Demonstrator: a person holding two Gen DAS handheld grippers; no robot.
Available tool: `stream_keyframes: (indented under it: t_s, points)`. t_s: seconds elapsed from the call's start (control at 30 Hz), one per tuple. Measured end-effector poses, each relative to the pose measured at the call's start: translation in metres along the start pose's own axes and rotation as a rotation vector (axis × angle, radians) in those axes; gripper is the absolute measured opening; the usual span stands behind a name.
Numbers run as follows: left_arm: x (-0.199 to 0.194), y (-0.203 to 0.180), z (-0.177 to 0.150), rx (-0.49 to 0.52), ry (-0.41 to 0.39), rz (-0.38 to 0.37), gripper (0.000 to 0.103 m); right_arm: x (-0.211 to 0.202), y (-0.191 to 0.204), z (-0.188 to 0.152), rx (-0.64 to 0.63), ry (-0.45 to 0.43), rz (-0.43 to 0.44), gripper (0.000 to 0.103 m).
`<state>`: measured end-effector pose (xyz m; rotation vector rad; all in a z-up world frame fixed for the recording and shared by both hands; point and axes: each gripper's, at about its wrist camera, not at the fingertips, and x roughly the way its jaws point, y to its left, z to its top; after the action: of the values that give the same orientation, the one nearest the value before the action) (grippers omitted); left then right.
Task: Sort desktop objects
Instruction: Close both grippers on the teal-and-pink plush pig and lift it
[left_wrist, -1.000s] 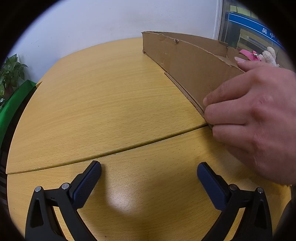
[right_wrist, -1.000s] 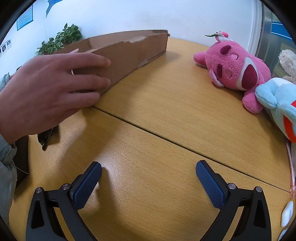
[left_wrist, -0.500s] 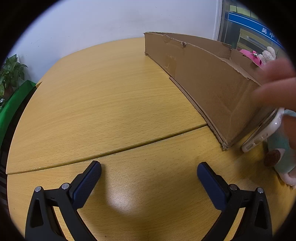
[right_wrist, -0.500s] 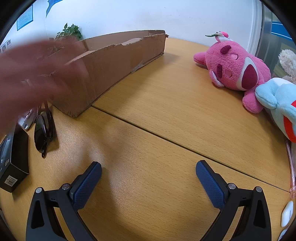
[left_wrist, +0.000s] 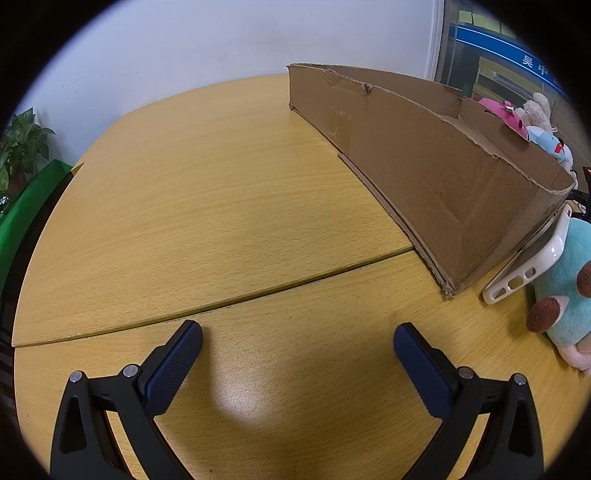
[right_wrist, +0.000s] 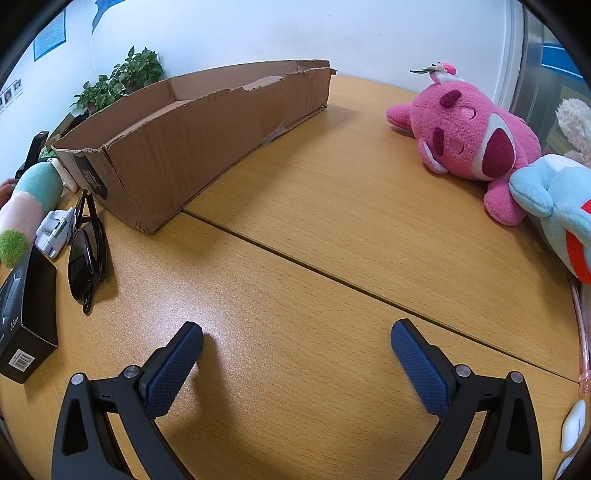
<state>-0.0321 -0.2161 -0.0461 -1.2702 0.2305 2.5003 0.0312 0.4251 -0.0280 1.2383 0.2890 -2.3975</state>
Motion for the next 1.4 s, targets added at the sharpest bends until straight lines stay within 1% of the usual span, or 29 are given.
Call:
stream_keyframes:
  t_s: [0.17,0.27,0.33,0.4,0.43,0.47,0.53,0.57,0.6,0.63,0.67,0.7,0.73,0.77,0.8,0.83,0.9,0.93,1.03,1.1,1.13,1.17,1.2,1.23,1.27,1.3,1.33,1.37,1.4]
  points:
    - [-0.001,-0.001,0.000,0.000,0.000,0.000,0.103,0.003,-0.001,0.003,0.042,-0.001,-0.029,0.103]
    - [0.002,0.004,0.000,-0.013,0.001,0.008,0.103,0.002,0.002,0.001,0.138,-0.002,-0.100,0.103]
    - [-0.001,0.002,-0.004,-0.071,0.006,0.051,0.103,0.001,0.006,0.000,0.197,0.009,-0.139,0.103]
    - [-0.003,0.000,-0.010,-0.114,0.048,0.075,0.103,0.001,0.008,0.005,0.270,0.062,-0.183,0.103]
    - [-0.009,-0.011,-0.016,-0.128,0.094,0.074,0.102,-0.001,0.011,0.003,0.309,0.075,-0.216,0.103]
    - [-0.011,-0.013,-0.018,-0.139,0.102,0.072,0.102,-0.004,0.016,0.001,0.320,0.078,-0.244,0.103]
    - [-0.020,-0.015,-0.019,-0.177,0.095,0.055,0.102,-0.025,0.041,0.002,0.278,0.021,-0.300,0.103]
    - [-0.031,-0.020,-0.020,-0.196,0.075,0.057,0.102,-0.040,0.054,0.004,0.252,-0.022,-0.319,0.103]
    - [-0.041,-0.026,-0.021,-0.201,0.056,0.073,0.102,-0.058,0.070,0.009,0.226,-0.074,-0.330,0.103]
    - [-0.065,-0.040,-0.019,-0.193,0.000,0.115,0.102,-0.077,0.087,0.016,0.202,-0.128,-0.323,0.103]
    - [-0.081,-0.047,-0.013,-0.189,-0.054,0.134,0.102,-0.096,0.102,0.024,0.181,-0.182,-0.305,0.103]
    - [-0.099,-0.056,-0.010,-0.191,-0.115,0.137,0.102,-0.119,0.123,0.034,0.159,-0.250,-0.261,0.103]
    - [-0.127,-0.070,-0.005,-0.211,-0.200,0.095,0.102,-0.131,0.138,0.042,0.145,-0.292,-0.212,0.103]
    - [-0.139,-0.077,-0.003,-0.239,-0.227,0.039,0.102,-0.146,0.158,0.053,0.121,-0.333,-0.121,0.103]
    - [-0.150,-0.083,0.001,-0.282,-0.255,-0.047,0.102,-0.150,0.172,0.062,0.102,-0.352,-0.044,0.103]
    - [-0.159,-0.091,0.003,-0.334,-0.274,-0.189,0.102,-0.151,0.189,0.071,0.079,-0.356,0.041,0.103]
    - [-0.159,-0.106,0.005,-0.357,-0.268,-0.346,0.102,-0.135,0.228,0.088,0.033,-0.308,0.196,0.103]
    - [-0.155,-0.120,0.007,-0.351,-0.242,-0.406,0.102,-0.123,0.247,0.093,0.012,-0.273,0.243,0.103]
    - [-0.139,-0.141,0.008,-0.368,-0.176,-0.457,0.102,-0.075,0.306,0.097,-0.048,-0.147,0.347,0.103]
    - [-0.120,-0.145,0.008,-0.389,-0.118,-0.469,0.102,-0.040,0.334,0.096,-0.065,-0.052,0.405,0.102]
    - [-0.108,-0.143,0.002,-0.407,-0.086,-0.451,0.102,-0.029,0.344,0.093,-0.073,-0.015,0.411,0.098]
    - [-0.104,-0.142,0.000,-0.421,-0.070,-0.444,0.102,-0.016,0.351,0.091,-0.075,0.023,0.408,0.090]
    - [-0.099,-0.139,-0.004,-0.443,-0.051,-0.450,0.102,-0.005,0.362,0.082,-0.078,0.064,0.384,0.088]
    - [-0.099,-0.139,-0.011,-0.450,-0.043,-0.460,0.102,0.000,0.368,0.079,-0.090,0.069,0.341,0.088]
    - [-0.095,-0.134,-0.017,-0.462,-0.027,-0.478,0.102,0.000,0.373,0.077,-0.103,0.059,0.323,0.089]
    - [-0.098,-0.132,-0.024,-0.472,-0.018,-0.490,0.102,-0.004,0.380,0.075,-0.122,0.057,0.336,0.088]
    - [-0.100,-0.127,-0.029,-0.487,-0.012,-0.507,0.102,-0.009,0.385,0.073,-0.142,0.063,0.382,0.087]
    - [-0.100,-0.125,-0.031,-0.494,-0.014,-0.492,0.102,-0.015,0.389,0.071,-0.161,0.062,0.442,0.085]
    - [-0.100,-0.122,-0.032,-0.504,-0.012,-0.509,0.102,-0.023,0.394,0.068,-0.187,0.050,0.515,0.085]
